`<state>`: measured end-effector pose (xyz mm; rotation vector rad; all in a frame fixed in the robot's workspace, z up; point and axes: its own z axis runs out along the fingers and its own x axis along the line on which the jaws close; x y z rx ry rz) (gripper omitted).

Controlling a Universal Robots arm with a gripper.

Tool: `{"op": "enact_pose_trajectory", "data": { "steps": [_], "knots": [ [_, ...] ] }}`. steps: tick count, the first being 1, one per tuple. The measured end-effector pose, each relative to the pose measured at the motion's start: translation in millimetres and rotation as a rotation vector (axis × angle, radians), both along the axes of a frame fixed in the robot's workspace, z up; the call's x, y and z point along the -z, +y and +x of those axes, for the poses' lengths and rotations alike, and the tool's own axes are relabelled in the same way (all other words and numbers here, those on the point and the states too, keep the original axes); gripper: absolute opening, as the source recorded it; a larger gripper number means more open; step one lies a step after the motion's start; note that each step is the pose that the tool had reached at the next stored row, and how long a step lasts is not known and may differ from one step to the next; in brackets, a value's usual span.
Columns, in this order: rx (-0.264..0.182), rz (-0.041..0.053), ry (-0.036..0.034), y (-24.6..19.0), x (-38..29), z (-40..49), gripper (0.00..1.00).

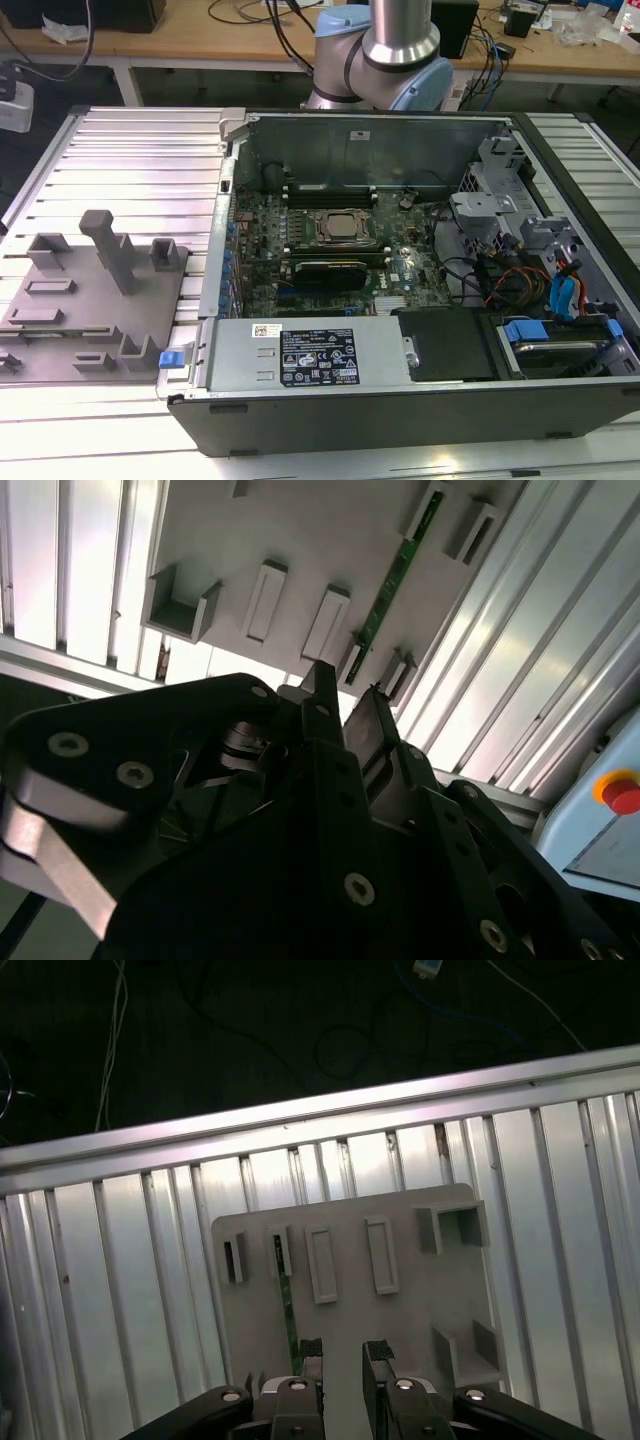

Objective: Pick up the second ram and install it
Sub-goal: 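Pick up the second ram and move it above second insertion slot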

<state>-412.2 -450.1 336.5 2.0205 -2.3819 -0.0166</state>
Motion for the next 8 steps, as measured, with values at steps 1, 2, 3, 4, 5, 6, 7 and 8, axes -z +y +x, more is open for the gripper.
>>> {"op": "enact_pose_trajectory", "data": {
  "steps": [1,2,3,4,5,6,7,8],
  "knots": [
    [0.000,0.0000,0.0000,0.0,1.1,0.0,0.30],
    [0.000,-0.0001,-0.0001,0.0,2.1,0.0,0.30],
    [0.000,0.0000,-0.0001,0.0,2.7,0.0,0.30],
    [0.000,0.0000,-0.0001,0.0,3.4,0.0,0.30],
    [0.000,-0.0001,0.0000,0.0,4.2,0.0,0.30],
    [0.000,0.0000,-0.0001,0.0,5.3,0.0,0.30],
    [0.000,-0.0001,0.0000,0.0,6.6,0.0,0.30],
    [0.000,-0.0001,0.0000,0.0,8.4,0.0,0.30]
  ]
}}
